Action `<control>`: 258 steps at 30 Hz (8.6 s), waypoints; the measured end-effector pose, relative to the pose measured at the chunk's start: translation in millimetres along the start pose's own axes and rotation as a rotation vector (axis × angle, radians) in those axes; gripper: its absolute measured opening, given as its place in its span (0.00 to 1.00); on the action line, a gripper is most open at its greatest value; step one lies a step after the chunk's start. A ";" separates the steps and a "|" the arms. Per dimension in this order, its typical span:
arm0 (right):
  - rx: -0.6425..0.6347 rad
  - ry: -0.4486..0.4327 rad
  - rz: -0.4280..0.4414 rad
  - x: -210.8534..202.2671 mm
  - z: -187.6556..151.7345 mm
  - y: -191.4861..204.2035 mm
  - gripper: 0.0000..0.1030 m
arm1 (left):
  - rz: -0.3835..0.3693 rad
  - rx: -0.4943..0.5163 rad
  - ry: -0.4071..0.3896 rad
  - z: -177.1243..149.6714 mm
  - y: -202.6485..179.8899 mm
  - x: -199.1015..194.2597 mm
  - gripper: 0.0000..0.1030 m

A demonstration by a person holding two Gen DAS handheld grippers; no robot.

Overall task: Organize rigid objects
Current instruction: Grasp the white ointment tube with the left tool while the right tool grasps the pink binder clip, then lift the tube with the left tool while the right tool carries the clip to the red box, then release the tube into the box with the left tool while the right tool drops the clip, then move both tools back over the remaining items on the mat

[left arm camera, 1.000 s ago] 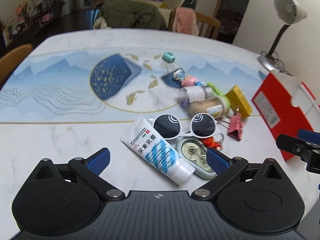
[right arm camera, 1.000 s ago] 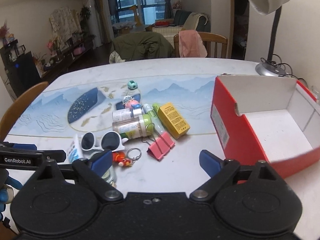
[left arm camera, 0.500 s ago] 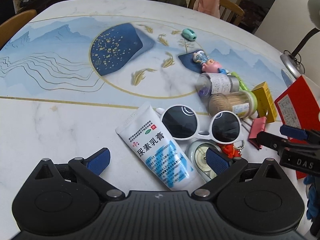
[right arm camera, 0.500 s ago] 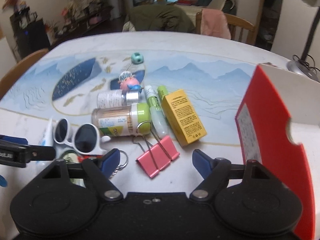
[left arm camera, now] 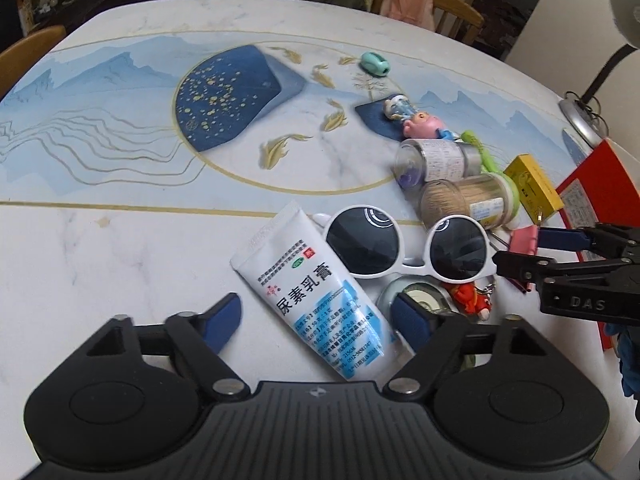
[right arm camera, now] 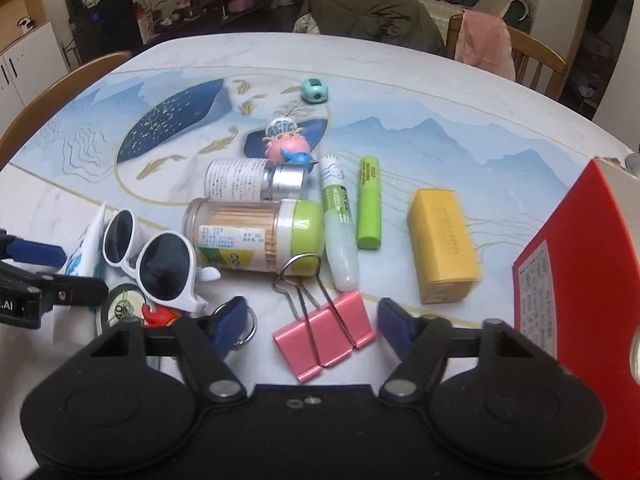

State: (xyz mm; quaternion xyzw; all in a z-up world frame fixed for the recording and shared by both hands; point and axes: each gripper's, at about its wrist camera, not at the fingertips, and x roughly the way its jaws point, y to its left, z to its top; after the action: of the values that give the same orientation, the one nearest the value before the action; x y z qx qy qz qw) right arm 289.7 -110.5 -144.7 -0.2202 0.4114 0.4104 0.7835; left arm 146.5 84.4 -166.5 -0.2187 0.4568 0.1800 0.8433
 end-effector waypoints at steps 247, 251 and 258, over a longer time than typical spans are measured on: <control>-0.026 0.098 0.130 -37.9 -17.0 89.4 0.76 | -0.249 0.564 -0.095 29.7 -7.4 25.3 0.99; -0.032 0.112 0.135 -29.3 -14.6 91.2 0.74 | -0.272 0.584 -0.087 34.5 -8.0 31.2 0.99; -0.034 0.130 0.144 -16.4 -10.1 93.4 0.69 | -0.314 0.612 -0.072 40.6 -10.7 36.9 0.94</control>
State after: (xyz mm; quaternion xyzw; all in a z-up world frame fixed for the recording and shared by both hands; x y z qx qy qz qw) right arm 202.6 -72.1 -137.5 -0.2295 0.4691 0.4574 0.7198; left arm 199.1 100.9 -175.9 -0.0169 0.4203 -0.0896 0.9028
